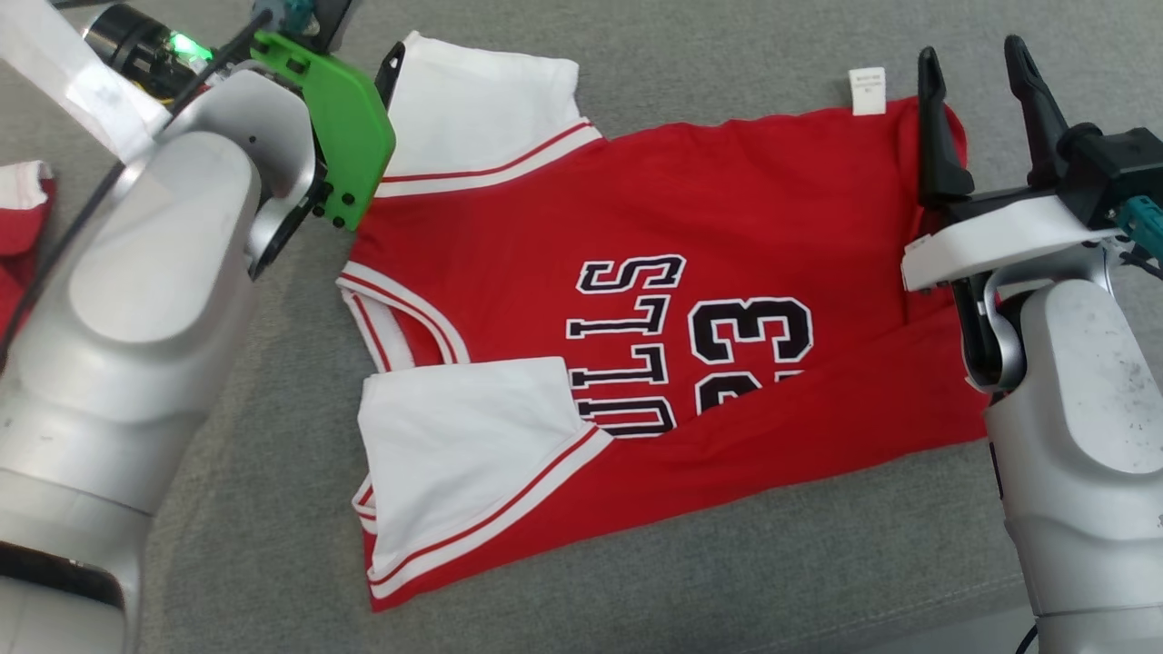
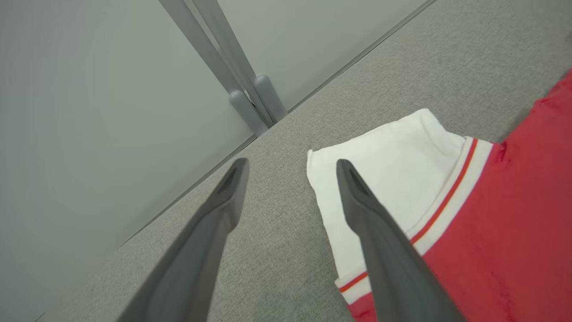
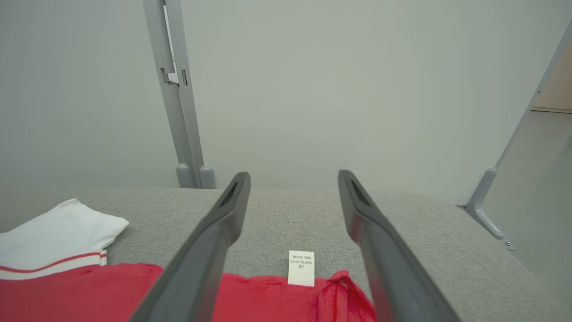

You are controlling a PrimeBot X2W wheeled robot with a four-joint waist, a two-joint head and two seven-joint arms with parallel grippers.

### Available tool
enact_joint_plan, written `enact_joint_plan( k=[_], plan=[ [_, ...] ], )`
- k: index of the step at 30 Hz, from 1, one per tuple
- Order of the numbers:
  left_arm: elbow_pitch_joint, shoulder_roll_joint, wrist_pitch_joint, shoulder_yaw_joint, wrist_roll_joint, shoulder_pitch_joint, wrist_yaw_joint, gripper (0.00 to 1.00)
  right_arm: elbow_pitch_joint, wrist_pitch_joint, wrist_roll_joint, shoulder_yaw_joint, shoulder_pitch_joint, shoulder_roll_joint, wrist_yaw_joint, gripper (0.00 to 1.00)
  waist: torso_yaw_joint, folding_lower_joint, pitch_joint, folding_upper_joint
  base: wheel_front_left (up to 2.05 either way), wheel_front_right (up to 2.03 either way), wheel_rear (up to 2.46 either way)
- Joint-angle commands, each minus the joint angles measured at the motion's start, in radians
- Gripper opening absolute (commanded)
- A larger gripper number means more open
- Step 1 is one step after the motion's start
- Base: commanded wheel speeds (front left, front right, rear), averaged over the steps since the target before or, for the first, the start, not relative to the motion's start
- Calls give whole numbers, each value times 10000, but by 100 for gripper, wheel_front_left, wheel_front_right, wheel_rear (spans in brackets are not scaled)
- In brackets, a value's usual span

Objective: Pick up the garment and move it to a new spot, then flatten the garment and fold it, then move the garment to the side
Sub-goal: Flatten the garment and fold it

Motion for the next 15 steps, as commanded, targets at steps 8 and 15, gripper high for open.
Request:
enact_joint_plan(
  k=[8, 15],
  plan=[
    [-651, 1857, 2521, -1893, -3399, -1856, 16, 100, 404, -180, 186, 686, -1063, 61, -18, 100, -1637, -1, 1398, 0, 0, 0, 0],
    [-686, 2623, 3245, -2943, -4380, -2723, 15, 100, 505, -262, 318, 915, -1311, 191, -18, 100, -2082, -1, 1811, 0, 0, 0, 0]
  ],
)
